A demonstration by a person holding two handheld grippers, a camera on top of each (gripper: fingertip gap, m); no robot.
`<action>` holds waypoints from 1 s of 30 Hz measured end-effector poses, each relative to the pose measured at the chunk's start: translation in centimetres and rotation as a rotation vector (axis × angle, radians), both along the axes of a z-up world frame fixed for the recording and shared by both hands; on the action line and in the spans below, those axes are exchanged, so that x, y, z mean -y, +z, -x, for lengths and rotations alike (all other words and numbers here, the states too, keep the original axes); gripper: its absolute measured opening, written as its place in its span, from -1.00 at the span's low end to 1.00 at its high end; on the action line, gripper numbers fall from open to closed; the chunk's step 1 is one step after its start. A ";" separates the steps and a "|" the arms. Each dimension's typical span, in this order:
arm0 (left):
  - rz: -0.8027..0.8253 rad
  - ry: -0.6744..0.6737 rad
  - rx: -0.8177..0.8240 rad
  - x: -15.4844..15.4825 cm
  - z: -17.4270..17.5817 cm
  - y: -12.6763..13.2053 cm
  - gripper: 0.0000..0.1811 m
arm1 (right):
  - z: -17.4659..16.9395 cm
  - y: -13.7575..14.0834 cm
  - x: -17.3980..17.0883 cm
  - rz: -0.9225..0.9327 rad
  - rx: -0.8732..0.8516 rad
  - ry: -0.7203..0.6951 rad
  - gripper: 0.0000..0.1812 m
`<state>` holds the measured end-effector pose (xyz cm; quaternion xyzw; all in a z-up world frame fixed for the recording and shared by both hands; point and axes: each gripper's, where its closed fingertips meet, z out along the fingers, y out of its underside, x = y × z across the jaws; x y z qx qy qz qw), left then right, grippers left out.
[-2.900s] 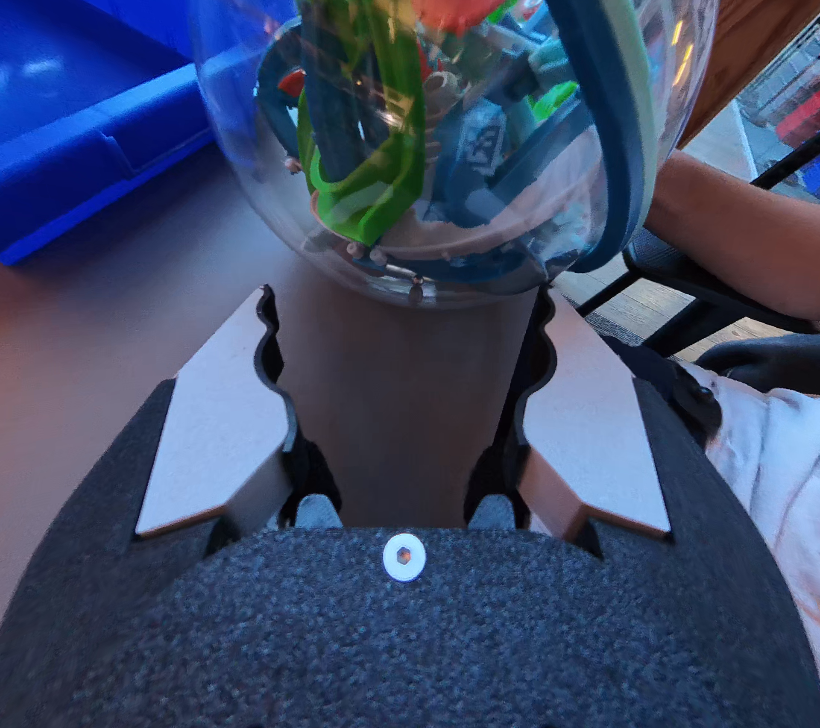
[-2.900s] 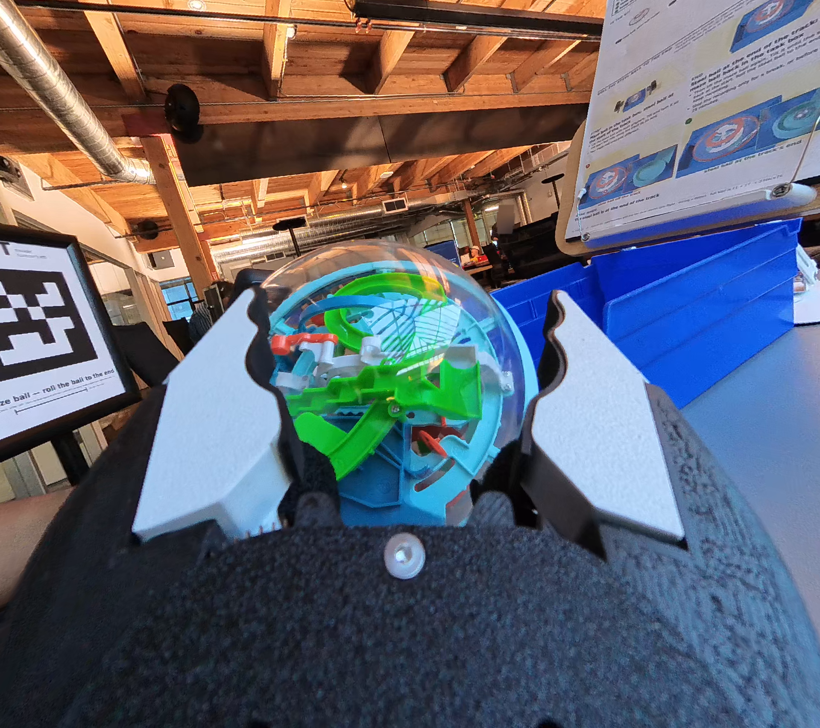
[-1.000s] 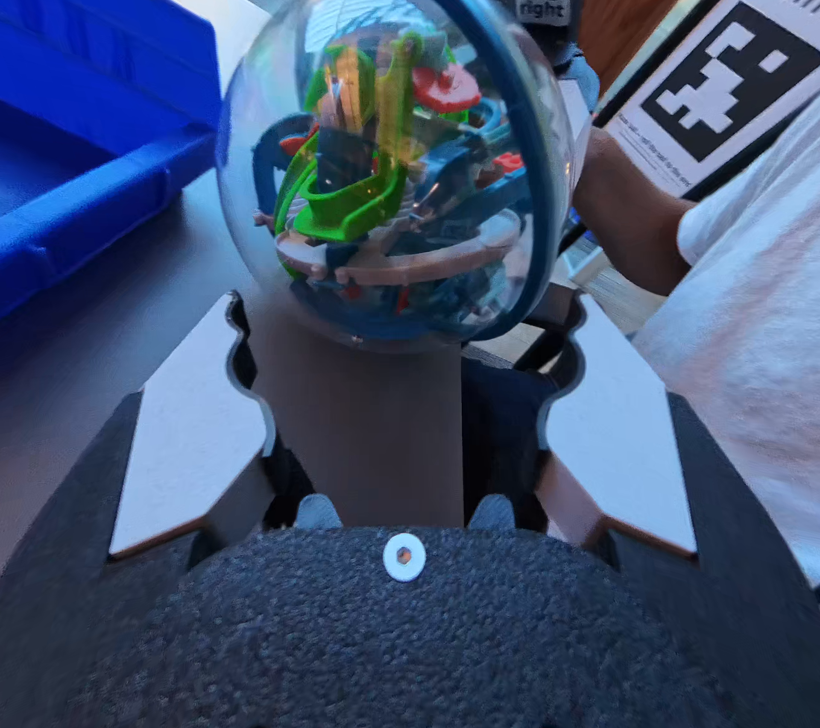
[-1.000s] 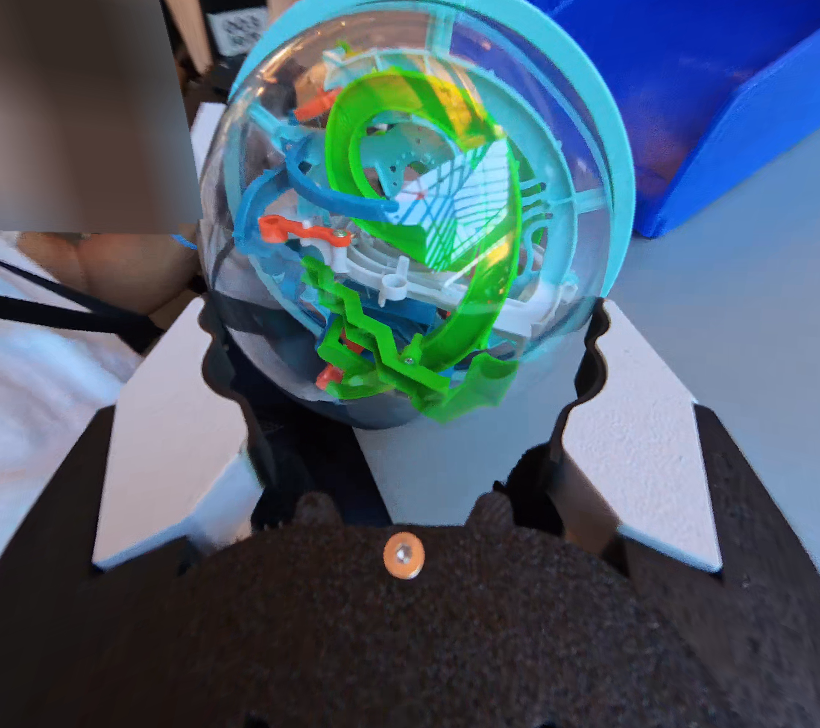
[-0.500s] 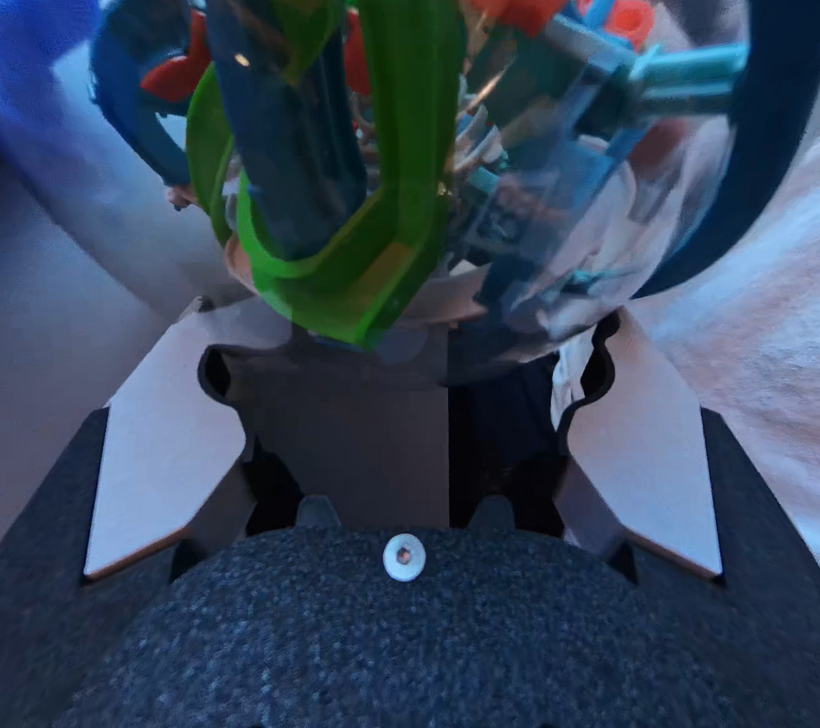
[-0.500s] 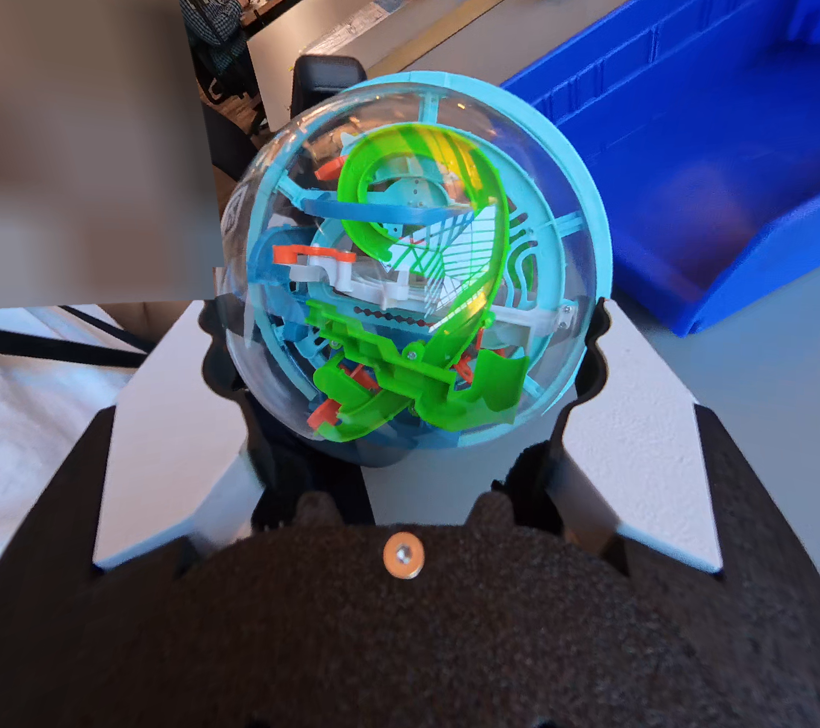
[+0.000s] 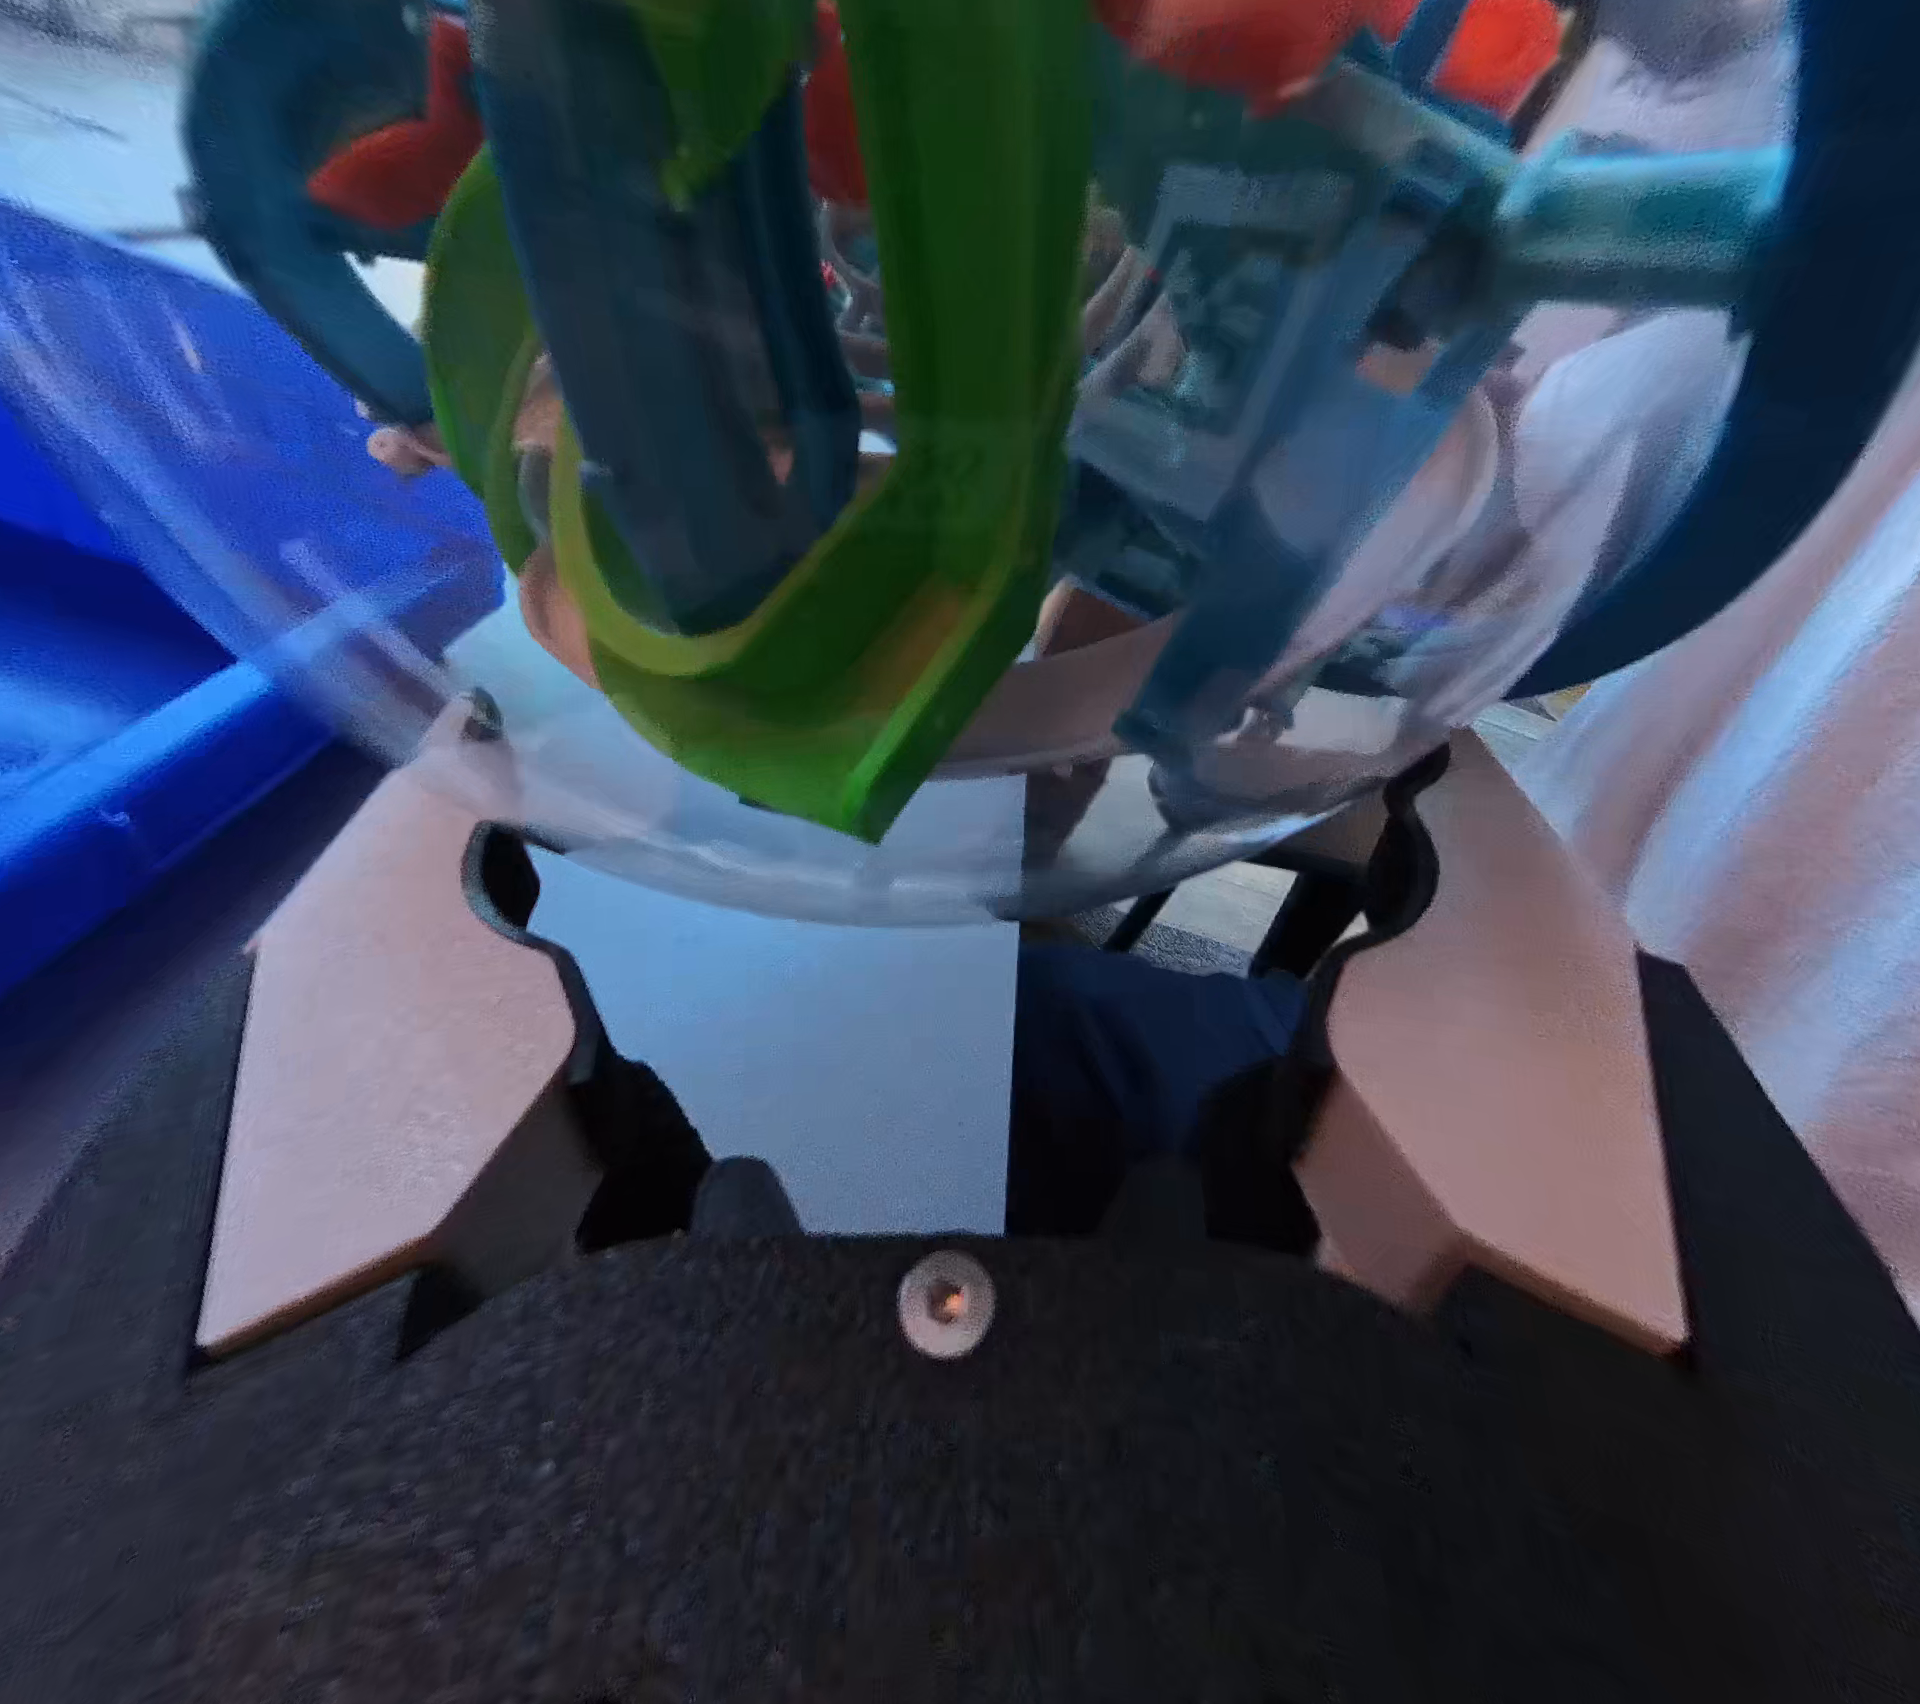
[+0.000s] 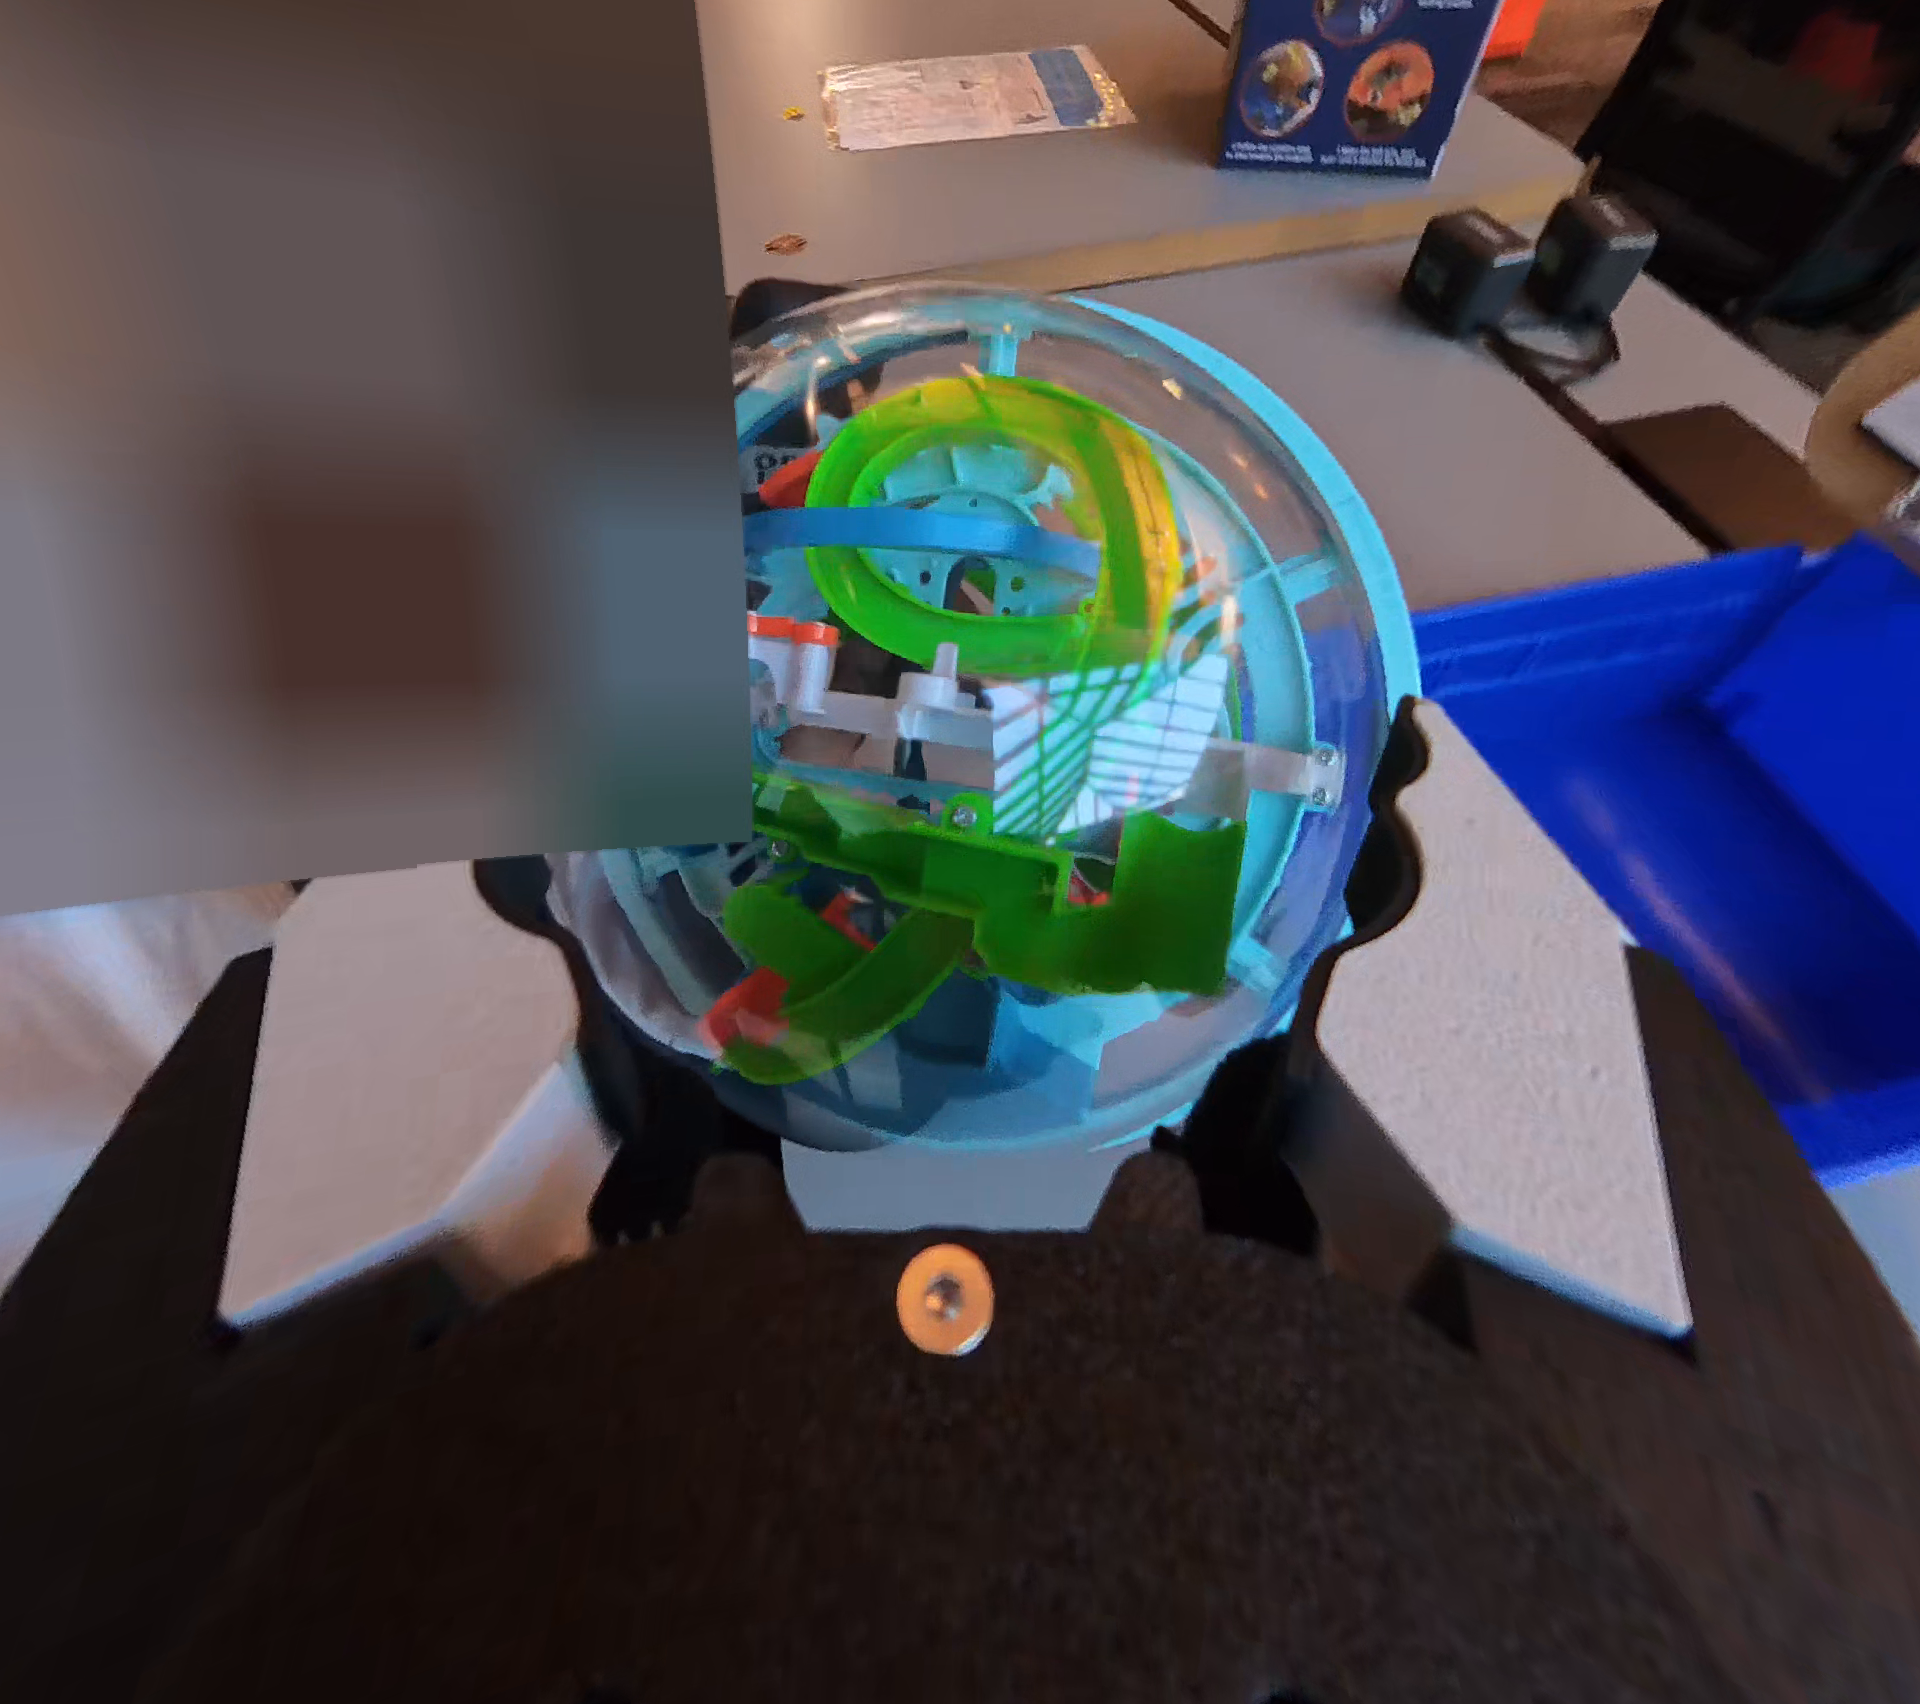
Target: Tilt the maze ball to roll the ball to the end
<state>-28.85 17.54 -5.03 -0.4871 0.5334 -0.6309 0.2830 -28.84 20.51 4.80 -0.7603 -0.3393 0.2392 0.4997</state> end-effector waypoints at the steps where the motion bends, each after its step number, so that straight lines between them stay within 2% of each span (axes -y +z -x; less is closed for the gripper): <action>1: 0.000 0.001 0.018 0.2 0.1 0.3 0.75 | 0.6 0.5 0.0 -0.016 0.025 0.013 0.70; 5: 0.012 0.005 0.048 0.9 0.3 0.2 0.74 | 2.0 0.8 0.3 -0.017 0.106 0.045 0.70; 9: 0.017 0.029 0.037 0.5 0.7 0.4 0.74 | 1.0 0.4 0.2 0.003 0.006 0.023 0.70; 11: -0.043 0.043 0.056 0.8 1.2 1.5 0.75 | 2.0 2.0 1.1 -0.083 -0.005 0.042 0.70; 13: -0.143 0.076 0.054 0.8 1.0 1.2 0.74 | 2.7 2.2 2.1 -0.173 0.098 0.102 0.70; 15: -0.052 0.044 -0.002 0.1 0.3 -0.1 0.74 | 0.6 0.1 0.3 -0.022 0.017 0.027 0.70; 16: -0.024 0.046 0.014 -0.1 0.4 0.3 0.74 | 0.3 0.2 0.1 0.008 -0.023 0.011 0.69; 19: -0.194 0.099 0.055 0.5 1.1 1.2 0.74 | 2.5 2.2 2.4 -0.202 0.075 0.098 0.70; 20: -0.181 0.095 0.031 0.2 0.7 0.6 0.73 | 2.0 1.6 1.8 -0.173 0.081 0.092 0.70; 22: -0.071 0.065 -0.016 -0.3 0.2 -0.1 0.74 | 0.1 0.1 0.1 -0.022 -0.027 0.033 0.70; 25: -0.208 0.128 0.029 0.0 1.0 0.9 0.74 | 1.7 1.7 2.0 -0.211 -0.008 0.107 0.70; 26: -0.205 0.137 0.030 -0.2 1.0 0.9 0.74 | 1.5 1.7 1.8 -0.212 -0.045 0.101 0.70; 28: -0.123 0.133 -0.017 -1.1 0.5 0.0 0.71 | -0.4 0.0 0.1 -0.103 -0.165 0.039 0.70; 30: 0.021 0.073 -0.101 -1.7 0.2 -1.6 0.71 | -2.4 -2.7 -1.4 0.065 -0.289 -0.053 0.69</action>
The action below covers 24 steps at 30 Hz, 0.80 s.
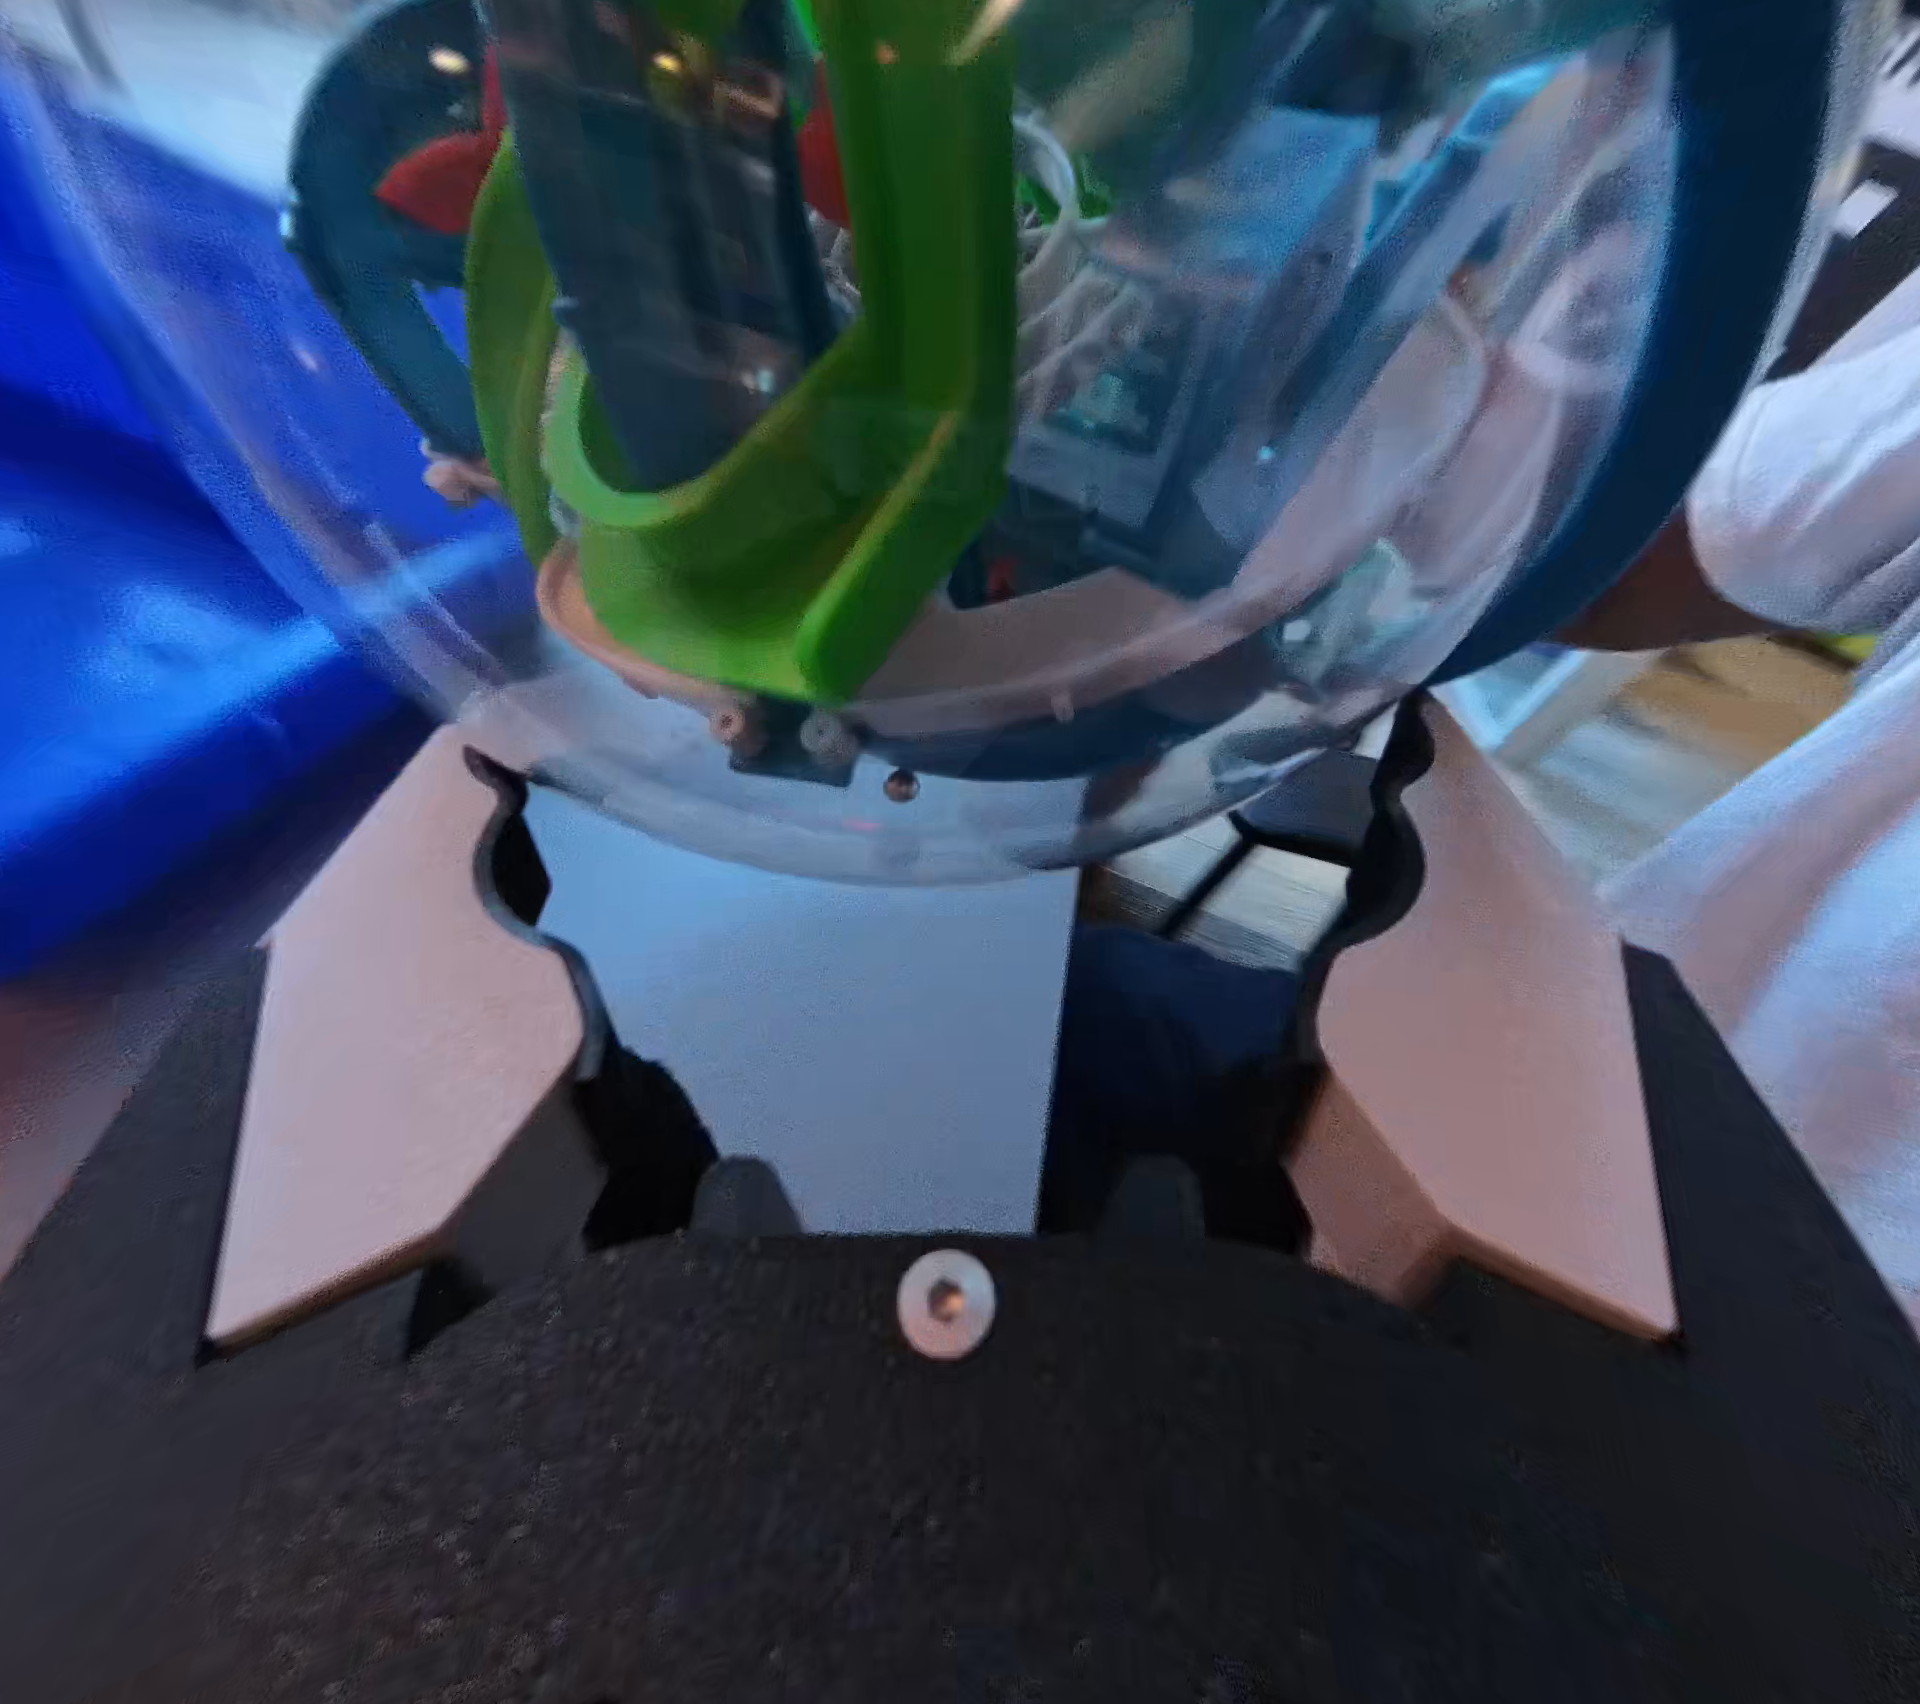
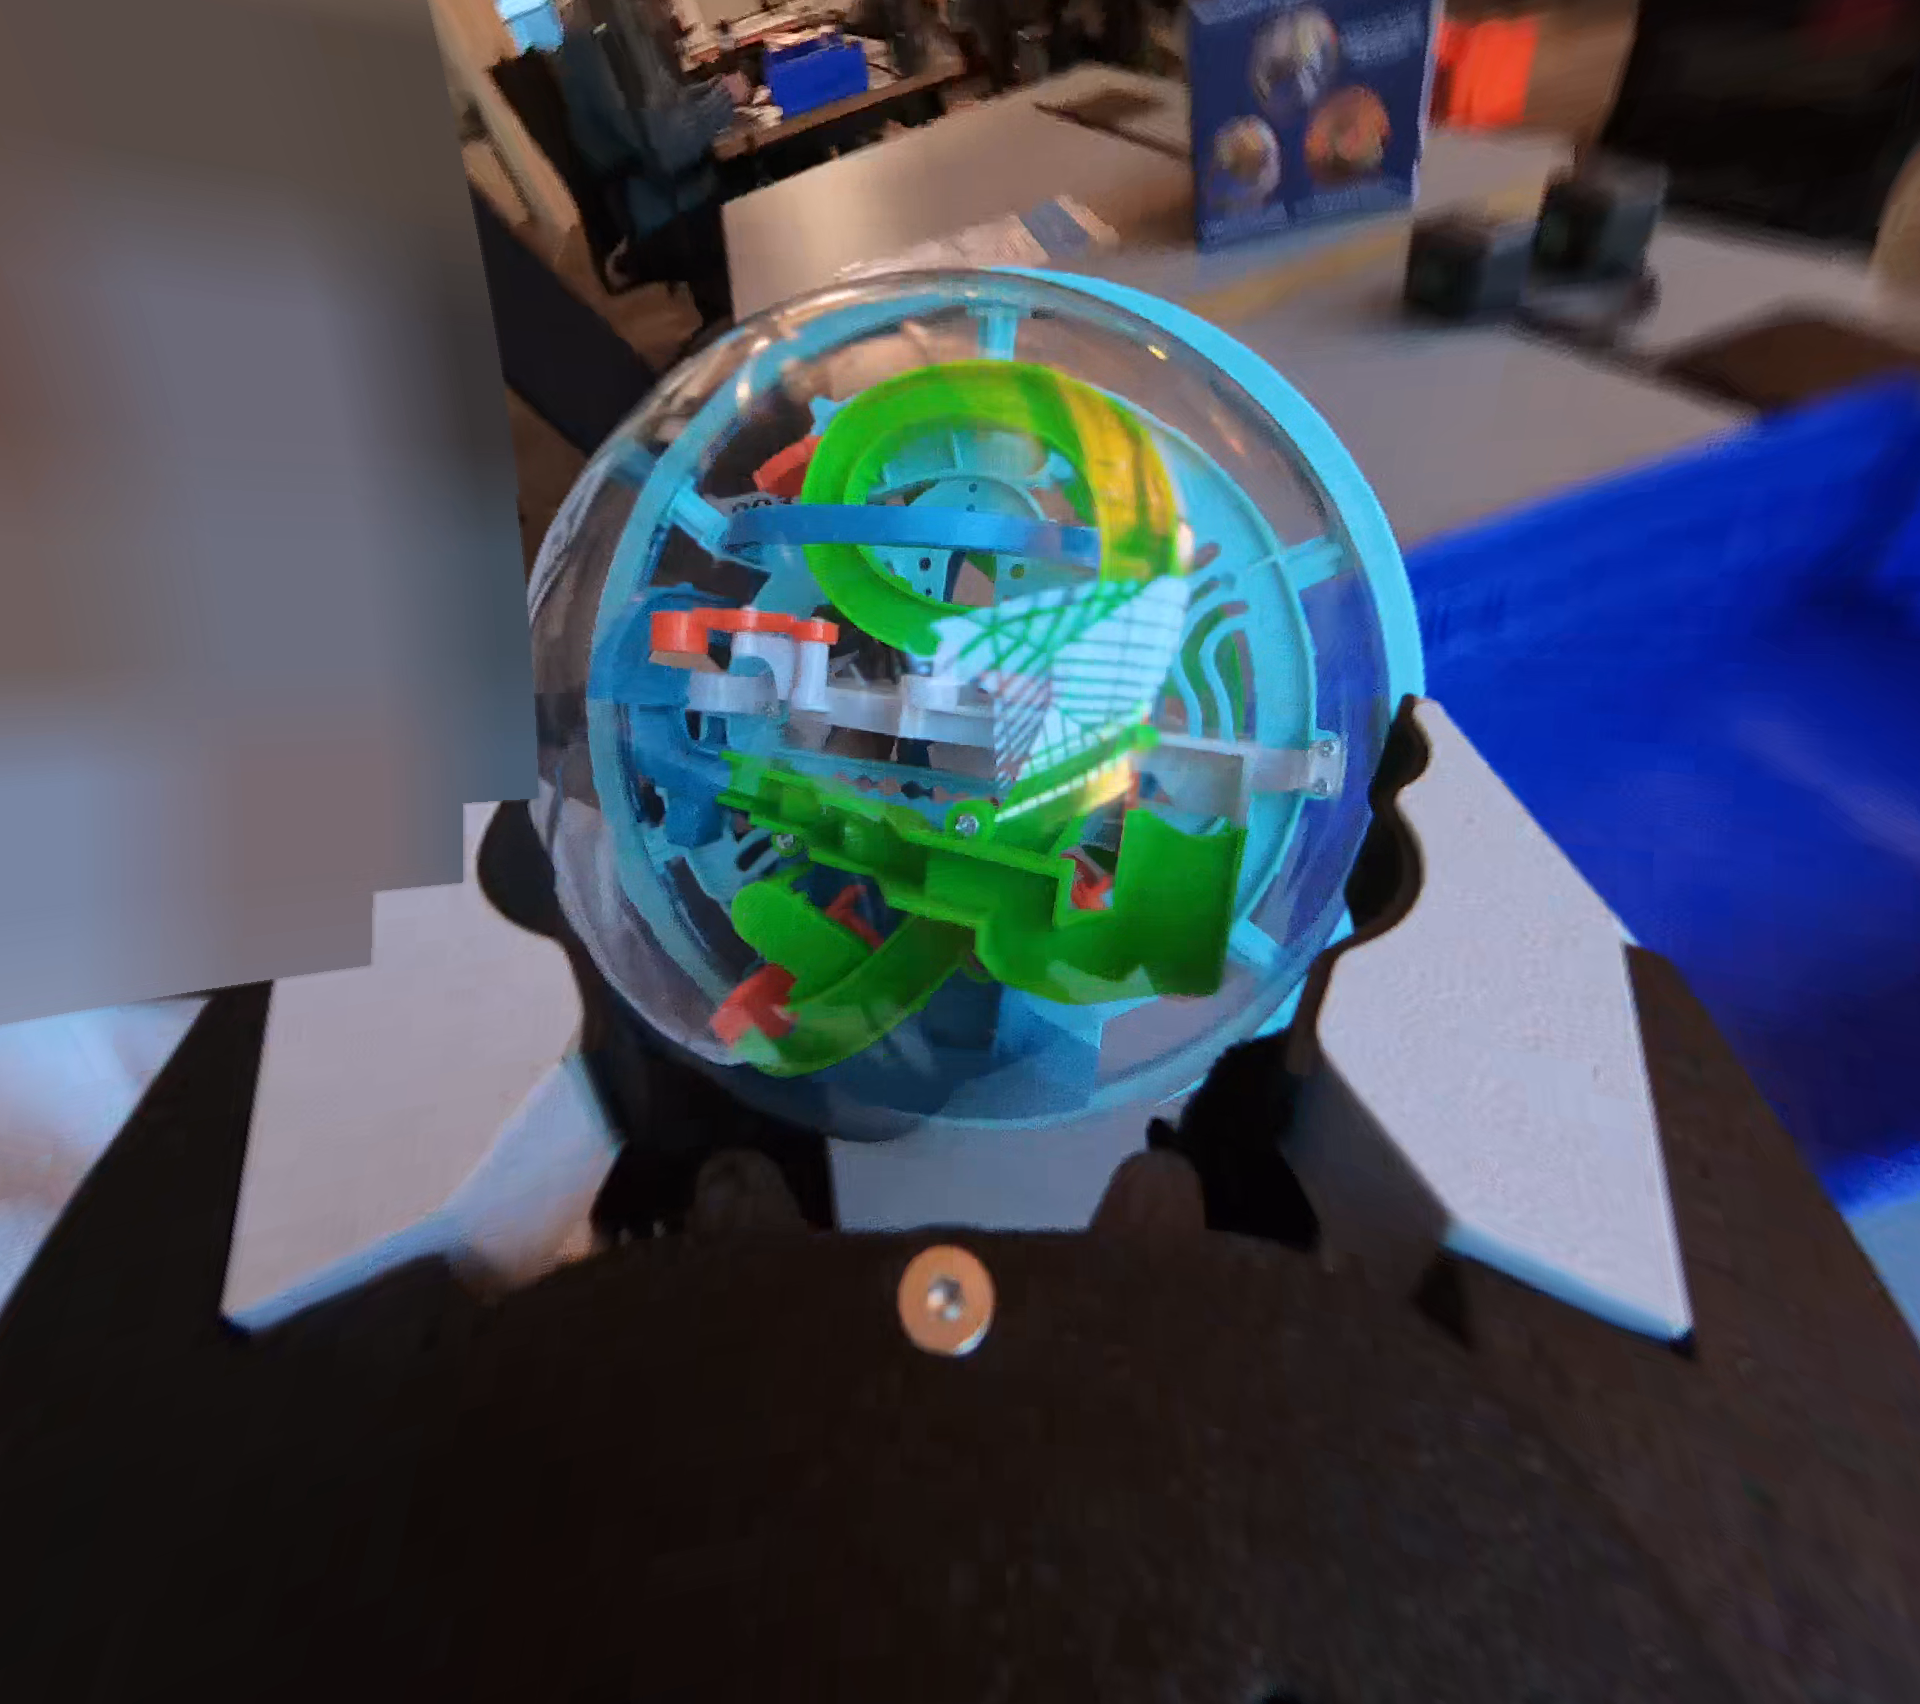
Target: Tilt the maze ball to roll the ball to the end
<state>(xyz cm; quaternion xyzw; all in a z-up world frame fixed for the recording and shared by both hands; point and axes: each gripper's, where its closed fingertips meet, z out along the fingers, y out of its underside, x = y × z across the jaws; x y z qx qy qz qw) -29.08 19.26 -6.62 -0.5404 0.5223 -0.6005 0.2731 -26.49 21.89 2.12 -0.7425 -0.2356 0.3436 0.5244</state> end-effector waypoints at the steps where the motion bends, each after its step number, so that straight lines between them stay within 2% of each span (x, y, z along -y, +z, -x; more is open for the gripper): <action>1: 0.063 -0.025 -0.041 -0.1 0.1 -0.8 0.71 | -0.4 -1.3 -0.5 0.080 -0.038 -0.025 0.69; 4: 0.267 -0.058 -0.045 -0.7 0.4 -1.6 0.73 | -1.0 -3.6 -1.7 0.231 -0.144 -0.111 0.69; 6: 0.402 -0.154 -0.146 0.0 0.7 -3.0 0.76 | -1.0 -5.4 -2.1 0.376 -0.145 -0.163 0.70; 8: 0.514 -0.193 -0.173 0.1 0.7 -3.6 0.76 | -1.5 -6.7 -2.3 0.471 -0.190 -0.223 0.70; 10: 0.618 -0.203 -0.191 0.1 0.5 -3.7 0.76 | -2.0 -7.7 -2.3 0.559 -0.237 -0.267 0.71; 12: 0.681 -0.216 -0.274 0.8 0.5 -3.9 0.76 | -2.5 -8.5 -2.1 0.608 -0.304 -0.275 0.71; 15: 0.789 -0.169 -0.367 1.5 -0.1 -4.2 0.75 | -3.6 -10.0 -1.5 0.673 -0.437 -0.276 0.70; 19: 0.761 -0.137 -0.381 2.2 -1.0 -4.1 0.75 | -4.5 -9.9 -0.9 0.616 -0.491 -0.292 0.70; 24: 0.452 -0.133 -0.296 5.4 -0.9 -1.3 0.75 | -3.7 -3.6 2.1 0.251 -0.399 -0.242 0.71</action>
